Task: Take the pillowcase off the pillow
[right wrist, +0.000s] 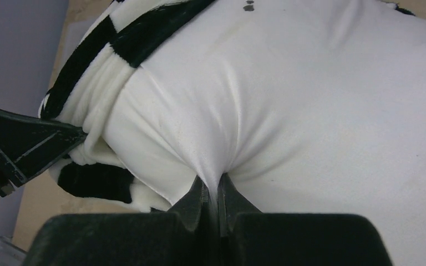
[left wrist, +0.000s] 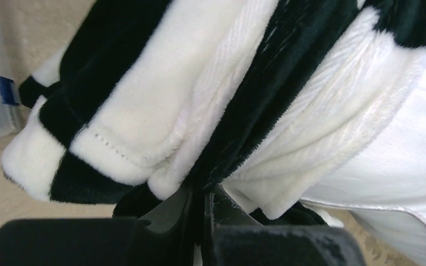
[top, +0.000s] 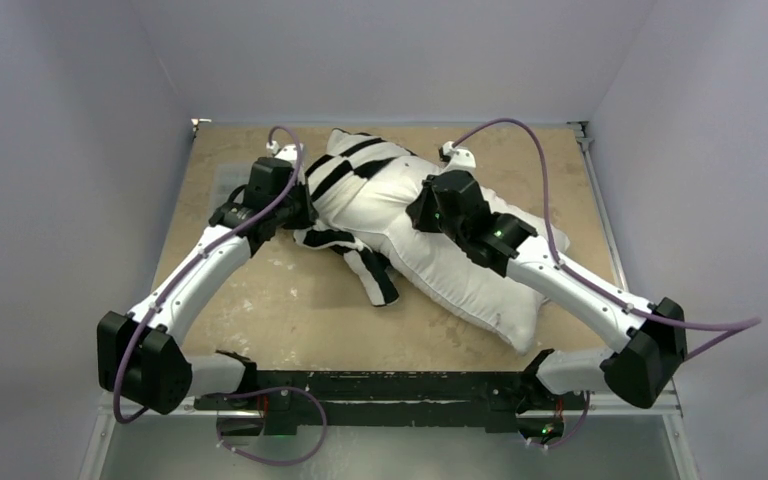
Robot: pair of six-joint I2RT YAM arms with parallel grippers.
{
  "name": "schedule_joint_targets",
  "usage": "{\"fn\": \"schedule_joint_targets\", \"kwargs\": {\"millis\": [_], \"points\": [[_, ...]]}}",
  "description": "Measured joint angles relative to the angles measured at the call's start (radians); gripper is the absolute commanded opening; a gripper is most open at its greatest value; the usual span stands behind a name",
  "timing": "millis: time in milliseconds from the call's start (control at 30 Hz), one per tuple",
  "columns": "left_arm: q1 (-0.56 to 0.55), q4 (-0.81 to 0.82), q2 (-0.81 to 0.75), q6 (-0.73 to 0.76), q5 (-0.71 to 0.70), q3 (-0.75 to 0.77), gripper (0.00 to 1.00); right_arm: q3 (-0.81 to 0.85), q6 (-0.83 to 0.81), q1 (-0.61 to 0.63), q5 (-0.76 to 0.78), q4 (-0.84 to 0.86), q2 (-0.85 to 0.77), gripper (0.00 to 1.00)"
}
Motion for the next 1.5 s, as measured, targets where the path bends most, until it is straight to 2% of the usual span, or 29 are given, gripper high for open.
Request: {"fn": "schedule_joint_targets", "kwargs": {"millis": [233,433,633,733,800,867,967,1033,1133,1300,1500], "points": [[0.121,0.039,-0.047,0.000,0.000,-0.010,0.00,-0.010,-0.022,-0.039,-0.030,0.005,-0.056,0.00],[0.194,0.066,-0.029,0.000,-0.011,-0.076,0.02,-0.011,-0.067,-0.074,-0.083,-0.018,-0.096,0.00],[0.236,0.040,-0.009,0.005,-0.018,-0.125,0.33,-0.031,-0.163,-0.113,-0.215,-0.018,-0.147,0.01],[0.245,0.036,-0.021,0.010,-0.010,-0.124,0.42,-0.032,-0.196,-0.120,-0.256,-0.017,-0.147,0.03],[0.246,0.024,-0.031,0.010,0.002,-0.114,0.47,-0.032,-0.215,-0.120,-0.269,-0.018,-0.144,0.11],[0.246,0.002,-0.036,0.011,0.014,-0.078,0.51,-0.032,-0.228,-0.120,-0.277,-0.018,-0.140,0.30],[0.246,-0.018,-0.036,0.020,0.029,-0.003,0.55,-0.032,-0.240,-0.120,-0.290,-0.014,-0.137,0.63],[0.246,-0.023,-0.036,0.031,0.036,0.046,0.57,-0.026,-0.245,-0.120,-0.296,0.003,-0.137,0.75],[0.246,-0.023,-0.035,0.041,0.050,0.106,0.58,0.002,-0.248,-0.120,-0.296,0.006,-0.137,0.82],[0.246,-0.016,0.005,0.058,0.114,0.195,0.60,0.103,-0.251,-0.120,-0.282,0.011,-0.098,0.88],[0.243,0.009,0.132,0.063,0.235,0.260,0.61,0.198,-0.252,-0.120,-0.192,0.019,0.099,0.98]]}}
